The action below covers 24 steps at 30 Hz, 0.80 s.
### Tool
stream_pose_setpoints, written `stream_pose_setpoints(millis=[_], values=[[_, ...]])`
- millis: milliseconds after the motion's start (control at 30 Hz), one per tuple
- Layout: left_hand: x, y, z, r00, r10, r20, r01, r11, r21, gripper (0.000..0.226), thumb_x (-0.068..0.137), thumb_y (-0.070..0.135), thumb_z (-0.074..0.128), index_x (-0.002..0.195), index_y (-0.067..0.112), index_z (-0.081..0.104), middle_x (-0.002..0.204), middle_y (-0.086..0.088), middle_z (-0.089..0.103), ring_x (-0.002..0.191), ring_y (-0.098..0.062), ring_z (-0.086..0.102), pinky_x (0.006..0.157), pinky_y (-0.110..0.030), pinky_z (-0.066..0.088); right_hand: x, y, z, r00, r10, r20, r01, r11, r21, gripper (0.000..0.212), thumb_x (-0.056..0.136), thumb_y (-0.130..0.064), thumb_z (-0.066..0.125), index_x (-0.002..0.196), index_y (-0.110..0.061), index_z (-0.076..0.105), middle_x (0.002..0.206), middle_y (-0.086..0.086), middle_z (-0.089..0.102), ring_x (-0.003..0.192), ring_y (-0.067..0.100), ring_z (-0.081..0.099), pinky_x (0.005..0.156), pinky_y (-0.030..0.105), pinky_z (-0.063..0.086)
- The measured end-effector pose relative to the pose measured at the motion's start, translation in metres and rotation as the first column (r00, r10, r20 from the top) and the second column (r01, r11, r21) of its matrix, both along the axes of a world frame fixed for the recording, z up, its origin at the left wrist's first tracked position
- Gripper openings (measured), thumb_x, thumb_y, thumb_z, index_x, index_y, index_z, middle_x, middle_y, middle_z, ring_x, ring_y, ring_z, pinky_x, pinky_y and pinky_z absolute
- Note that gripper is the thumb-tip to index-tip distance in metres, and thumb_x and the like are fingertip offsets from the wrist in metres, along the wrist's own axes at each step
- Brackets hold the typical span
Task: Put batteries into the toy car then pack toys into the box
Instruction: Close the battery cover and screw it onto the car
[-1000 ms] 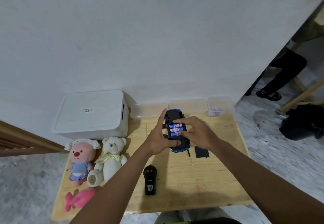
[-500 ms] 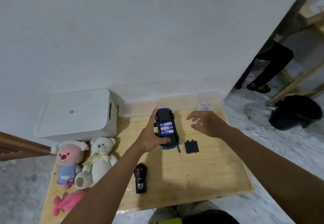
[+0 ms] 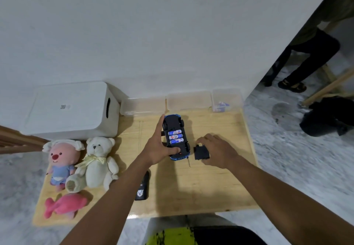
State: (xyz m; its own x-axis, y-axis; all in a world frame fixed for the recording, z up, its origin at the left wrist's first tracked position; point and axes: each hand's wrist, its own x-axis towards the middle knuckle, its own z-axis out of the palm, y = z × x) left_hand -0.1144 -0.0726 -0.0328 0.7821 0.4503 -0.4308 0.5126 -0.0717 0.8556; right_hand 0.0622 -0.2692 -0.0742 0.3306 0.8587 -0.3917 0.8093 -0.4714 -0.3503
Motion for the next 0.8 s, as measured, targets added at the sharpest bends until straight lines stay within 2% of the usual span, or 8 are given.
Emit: stream_pose_setpoints(millis=[167,333,533,633,800], values=[[-0.005,-0.007,-0.004,1.0,0.03,-0.006,-0.03,1.0,0.006,0.13,0.077,0.009,0.089,0.155,0.06,-0.002,0.142,-0.001,0.052,0.092,-0.018,0.076,0.085,-0.039,0.062,0.004,-0.001,-0.001,0.999,0.029,-0.015,-0.029,0.999,0.028,0.063,0.074,-0.041,0.076,0.132,-0.029,0.053,0.121,-0.002,0.052,0.113,0.025,0.051,0.089,0.044,0.05],[-0.009,-0.011,-0.002,0.999,0.043,-0.009,-0.043,0.999,0.004,0.13,0.077,0.011,0.089,0.156,0.059,-0.002,0.143,0.001,0.051,0.096,-0.013,0.075,0.087,-0.038,0.062,0.004,-0.001,-0.005,0.999,0.03,-0.018,-0.029,0.997,0.065,0.058,0.072,-0.041,0.073,0.127,-0.033,0.055,0.114,-0.005,0.053,0.109,0.024,0.055,0.085,0.044,0.051],[-0.011,-0.017,0.002,0.999,0.047,-0.025,-0.047,0.999,0.006,0.132,0.076,0.011,0.09,0.156,0.059,-0.004,0.142,0.002,0.049,0.096,-0.013,0.075,0.085,-0.032,0.06,0.0,-0.001,-0.005,0.998,0.045,0.036,-0.046,0.998,0.04,0.062,0.07,-0.046,0.071,0.128,-0.033,0.053,0.116,-0.005,0.054,0.112,0.023,0.053,0.089,0.042,0.051],[-0.013,-0.018,0.001,0.998,0.054,-0.02,-0.054,0.999,0.003,0.132,0.076,0.011,0.09,0.155,0.061,-0.003,0.143,0.003,0.05,0.097,-0.015,0.075,0.089,-0.038,0.061,-0.001,-0.001,-0.006,0.996,0.05,0.076,-0.053,0.998,0.034,0.061,0.068,-0.049,0.068,0.126,-0.033,0.054,0.114,-0.004,0.057,0.109,0.023,0.056,0.086,0.039,0.052],[-0.015,-0.02,0.001,0.998,0.062,-0.017,-0.062,0.998,-0.013,0.133,0.074,0.011,0.091,0.156,0.059,-0.002,0.142,0.002,0.051,0.097,-0.012,0.075,0.088,-0.039,0.062,-0.005,0.0,-0.008,0.984,0.07,0.165,-0.079,0.996,0.046,0.062,0.068,-0.053,0.062,0.125,-0.029,0.054,0.113,-0.003,0.061,0.107,0.024,0.06,0.087,0.037,0.051]])
